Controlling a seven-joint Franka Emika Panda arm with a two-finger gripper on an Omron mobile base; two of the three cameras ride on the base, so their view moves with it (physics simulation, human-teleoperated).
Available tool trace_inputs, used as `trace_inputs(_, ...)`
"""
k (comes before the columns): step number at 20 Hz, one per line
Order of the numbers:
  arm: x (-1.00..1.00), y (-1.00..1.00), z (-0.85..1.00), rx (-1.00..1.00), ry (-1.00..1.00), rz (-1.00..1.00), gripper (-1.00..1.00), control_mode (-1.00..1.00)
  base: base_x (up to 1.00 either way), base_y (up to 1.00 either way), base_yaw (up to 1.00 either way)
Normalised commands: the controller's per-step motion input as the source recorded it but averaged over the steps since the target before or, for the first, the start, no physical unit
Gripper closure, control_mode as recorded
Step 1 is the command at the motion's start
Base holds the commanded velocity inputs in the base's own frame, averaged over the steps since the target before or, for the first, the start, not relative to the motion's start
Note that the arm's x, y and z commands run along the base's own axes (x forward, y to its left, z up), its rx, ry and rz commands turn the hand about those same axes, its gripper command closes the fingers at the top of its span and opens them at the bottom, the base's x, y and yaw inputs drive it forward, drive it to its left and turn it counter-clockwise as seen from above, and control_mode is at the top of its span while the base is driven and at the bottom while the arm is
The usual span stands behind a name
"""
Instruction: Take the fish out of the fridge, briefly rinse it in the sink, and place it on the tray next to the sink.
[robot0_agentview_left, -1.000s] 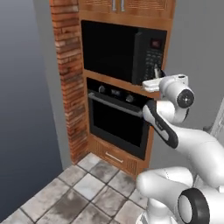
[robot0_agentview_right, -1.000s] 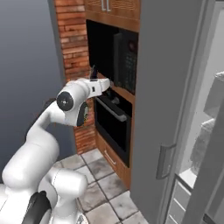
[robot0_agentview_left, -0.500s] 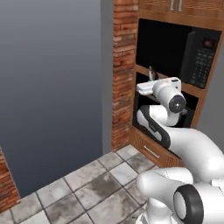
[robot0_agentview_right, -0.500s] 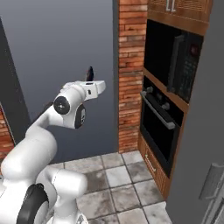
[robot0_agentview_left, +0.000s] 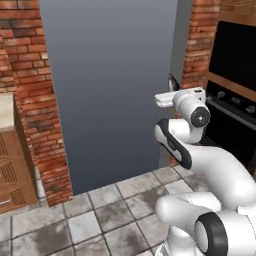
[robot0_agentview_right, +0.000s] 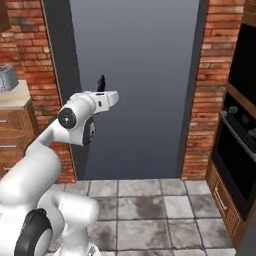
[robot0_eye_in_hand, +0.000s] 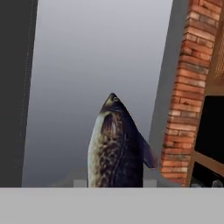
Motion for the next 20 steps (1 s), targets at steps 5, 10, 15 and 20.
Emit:
trace_inputs(5, 0.0, 0.0, 0.0, 0.0, 0.0, 0.0, 1.0, 1.0, 0.0, 0.22, 0.76)
trace_inputs(10, 0.0, 0.0, 0.0, 0.0, 0.0, 0.0, 1.0, 1.0, -0.01, 0.04, 0.9)
trace_inputs(15, 0.0, 0.0, 0.0, 0.0, 0.0, 0.0, 1.0, 1.0, -0.06, 0.0, 1.0)
trace_inputs(20, 0.0, 0.0, 0.0, 0.0, 0.0, 0.0, 1.0, 1.0, -0.04, 0.0, 1.0)
